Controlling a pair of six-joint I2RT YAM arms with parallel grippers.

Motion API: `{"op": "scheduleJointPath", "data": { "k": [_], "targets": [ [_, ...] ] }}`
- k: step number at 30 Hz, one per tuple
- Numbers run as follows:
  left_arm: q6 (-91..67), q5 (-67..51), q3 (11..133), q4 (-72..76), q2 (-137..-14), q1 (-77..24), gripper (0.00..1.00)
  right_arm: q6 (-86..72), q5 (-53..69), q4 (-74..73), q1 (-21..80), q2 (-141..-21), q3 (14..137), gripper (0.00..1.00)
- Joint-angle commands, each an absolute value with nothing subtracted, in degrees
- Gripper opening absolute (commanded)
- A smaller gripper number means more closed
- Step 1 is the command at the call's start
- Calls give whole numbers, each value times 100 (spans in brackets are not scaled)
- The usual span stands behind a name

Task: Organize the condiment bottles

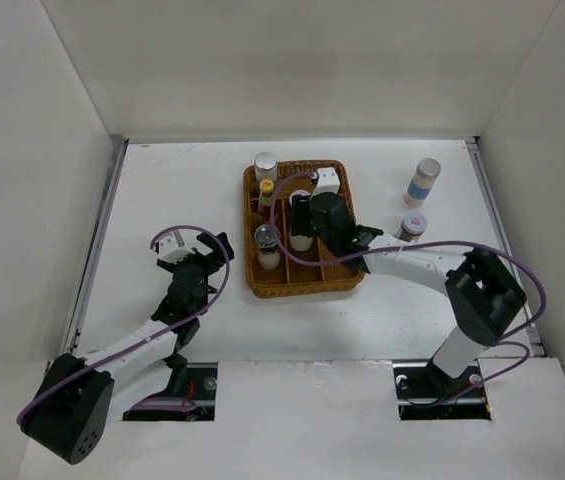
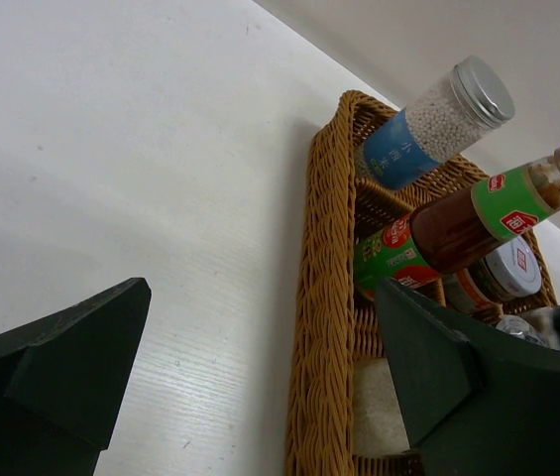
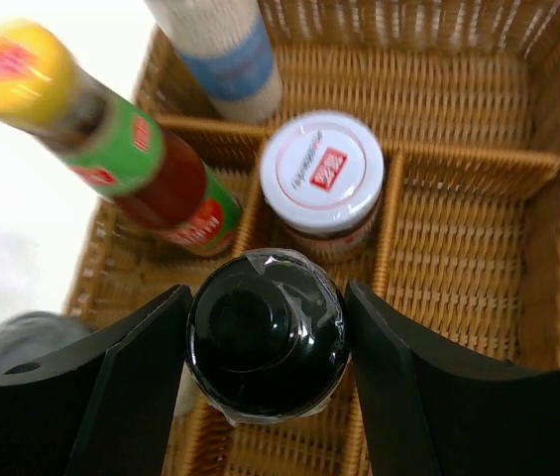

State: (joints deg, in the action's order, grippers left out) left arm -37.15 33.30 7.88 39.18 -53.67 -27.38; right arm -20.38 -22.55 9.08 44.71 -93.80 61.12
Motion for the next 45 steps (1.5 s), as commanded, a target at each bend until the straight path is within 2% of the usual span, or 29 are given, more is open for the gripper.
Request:
{"op": "scheduleJointPath", "data": {
  "k": [1, 6, 10, 14, 17, 21, 24, 28, 33, 39, 43, 44, 45],
  "targets": [
    [-3771, 3269, 914, 4140, -5317, -2738, 100, -2118, -2346, 1837, 4478, -9500, 6460, 52],
    [-3779, 3252, 923, 4113, -5291, -2755, 100, -1855, -2697, 2065, 4565, -9852, 6451, 56],
    [-3779, 3252, 932, 4113, -5352, -2694, 100, -1653, -2909, 2162, 4671, -9923, 6399, 70],
    [-3779, 3278, 914, 4148, -5300, -2755, 100, -1582, -2988, 2127, 4671, -9468, 6267, 89],
    [-3797, 3252, 923, 4114, -5353, -2685, 100, -1565, -3014, 2013, 4671, -8888, 6057, 95],
    [-3814, 3278, 897, 4140, -5273, -2755, 100, -1670, -3742, 1943, 4294, -7885, 5328, 96],
    [-3832, 3252, 896, 4157, -5309, -2764, 100, -1766, -4786, 1593, 3750, -7218, 4704, 99],
    [-3867, 3278, 888, 4148, -5256, -2826, 100, -1854, -5580, 933, 2916, -6873, 4255, 100],
    [-3885, 3243, 896, 4131, -5300, -2808, 100, -2021, -4502, -35, 1922, -7505, 4622, 100],
    [-3885, 3068, 958, 4122, -5423, -2817, 100, -1977, -3657, 299, 1446, -8129, 4860, 100],
    [-3894, 3032, 967, 4157, -5467, -2808, 100, -2083, -3516, 413, 1332, -8437, 4834, 100],
    [-3894, 3032, 967, 4157, -5493, -2808, 100, -2109, -3455, 457, 1323, -8490, 4817, 98],
    [-3894, 3032, 975, 4157, -5511, -2799, 100, -2127, -3376, 509, 1305, -8534, 4799, 92]
  ]
}}
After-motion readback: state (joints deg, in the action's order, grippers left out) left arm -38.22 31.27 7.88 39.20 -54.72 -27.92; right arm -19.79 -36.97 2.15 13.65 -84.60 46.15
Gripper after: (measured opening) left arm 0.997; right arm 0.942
